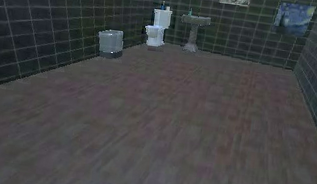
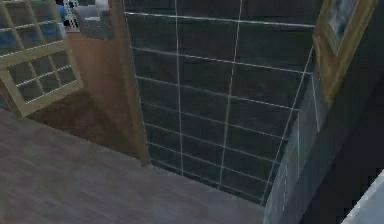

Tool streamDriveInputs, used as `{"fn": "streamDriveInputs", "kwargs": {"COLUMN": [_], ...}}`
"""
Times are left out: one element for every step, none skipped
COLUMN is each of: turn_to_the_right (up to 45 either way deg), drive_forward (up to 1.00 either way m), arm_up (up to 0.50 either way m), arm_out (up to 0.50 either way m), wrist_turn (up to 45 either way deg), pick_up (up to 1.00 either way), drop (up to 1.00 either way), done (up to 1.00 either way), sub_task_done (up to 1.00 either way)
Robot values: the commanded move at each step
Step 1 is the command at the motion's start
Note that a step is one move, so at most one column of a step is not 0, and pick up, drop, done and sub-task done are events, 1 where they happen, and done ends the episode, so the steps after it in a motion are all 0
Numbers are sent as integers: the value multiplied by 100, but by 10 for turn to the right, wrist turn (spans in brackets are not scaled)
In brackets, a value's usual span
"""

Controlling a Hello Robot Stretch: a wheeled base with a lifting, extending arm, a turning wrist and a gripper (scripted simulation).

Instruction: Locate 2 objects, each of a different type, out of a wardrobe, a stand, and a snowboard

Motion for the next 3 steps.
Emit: {"fn": "streamDriveInputs", "kwargs": {"turn_to_the_right": [0,-450,-360], "drive_forward": [25,0,0], "arm_up": [0,0,0], "arm_out": [0,0,0], "wrist_turn": [0,0,0], "pick_up": [0,0,0], "drop": [0,0,0], "done": [0,0,0], "sub_task_done": [0,0,0]}}
